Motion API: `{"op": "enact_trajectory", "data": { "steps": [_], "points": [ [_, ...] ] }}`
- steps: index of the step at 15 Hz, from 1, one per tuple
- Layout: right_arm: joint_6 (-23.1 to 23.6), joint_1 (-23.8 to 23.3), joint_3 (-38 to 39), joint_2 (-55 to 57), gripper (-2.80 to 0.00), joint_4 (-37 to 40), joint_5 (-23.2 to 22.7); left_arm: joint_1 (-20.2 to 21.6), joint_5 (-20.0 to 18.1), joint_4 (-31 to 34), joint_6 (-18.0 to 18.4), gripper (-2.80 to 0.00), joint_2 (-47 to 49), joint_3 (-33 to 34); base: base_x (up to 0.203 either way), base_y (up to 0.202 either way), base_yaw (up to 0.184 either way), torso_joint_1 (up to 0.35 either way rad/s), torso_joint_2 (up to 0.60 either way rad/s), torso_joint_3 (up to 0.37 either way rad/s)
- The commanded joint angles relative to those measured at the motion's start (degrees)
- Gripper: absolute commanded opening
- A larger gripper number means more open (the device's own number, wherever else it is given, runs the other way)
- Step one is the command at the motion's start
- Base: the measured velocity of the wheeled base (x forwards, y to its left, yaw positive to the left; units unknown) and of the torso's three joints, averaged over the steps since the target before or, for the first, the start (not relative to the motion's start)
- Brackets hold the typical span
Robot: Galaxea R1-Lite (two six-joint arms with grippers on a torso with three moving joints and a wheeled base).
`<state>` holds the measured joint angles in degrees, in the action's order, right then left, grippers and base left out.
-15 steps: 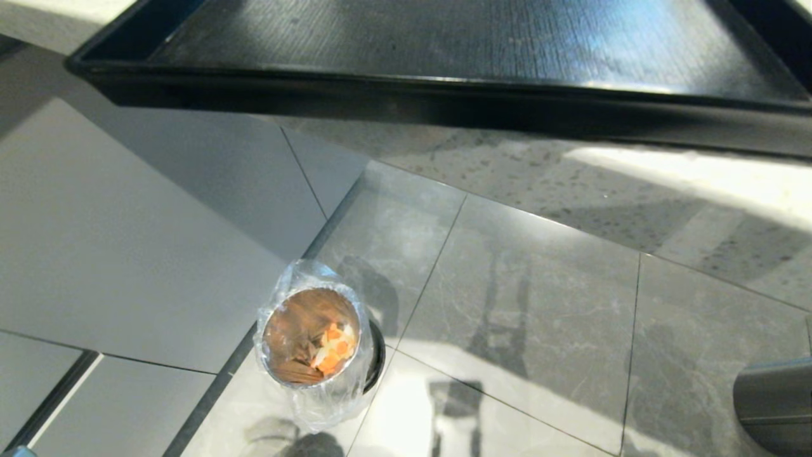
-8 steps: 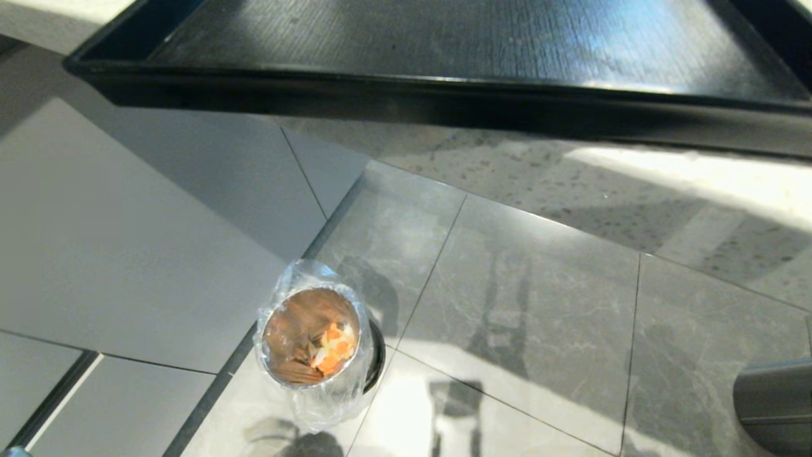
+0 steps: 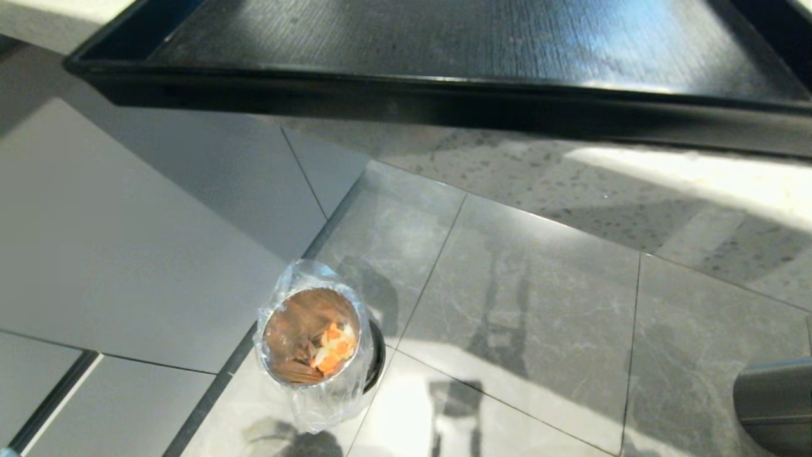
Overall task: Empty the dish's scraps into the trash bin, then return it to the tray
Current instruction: Move the bowl over the trash can
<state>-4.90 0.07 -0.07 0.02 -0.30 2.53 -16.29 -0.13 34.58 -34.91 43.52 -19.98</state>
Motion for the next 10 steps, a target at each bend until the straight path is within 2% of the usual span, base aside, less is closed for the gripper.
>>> {"op": "enact_trajectory", "data": {
  "steps": [1, 10],
  "points": [
    [-0.02, 0.01, -0.01, 0.02, -2.80, -0.05, 0.02, 0.11, 0.03, 0.13, -0.24, -2.80, -0.47, -0.06, 0.000, 0.000, 0.000, 0.000, 0.00, 0.000],
    [-0.02, 0.01, -0.01, -0.02, -2.80, -0.05, 0.02, -0.05, 0.57, 0.05, -1.47, -2.80, -2.04, 0.72, 0.000, 0.000, 0.000, 0.000, 0.00, 0.000]
  ]
}}
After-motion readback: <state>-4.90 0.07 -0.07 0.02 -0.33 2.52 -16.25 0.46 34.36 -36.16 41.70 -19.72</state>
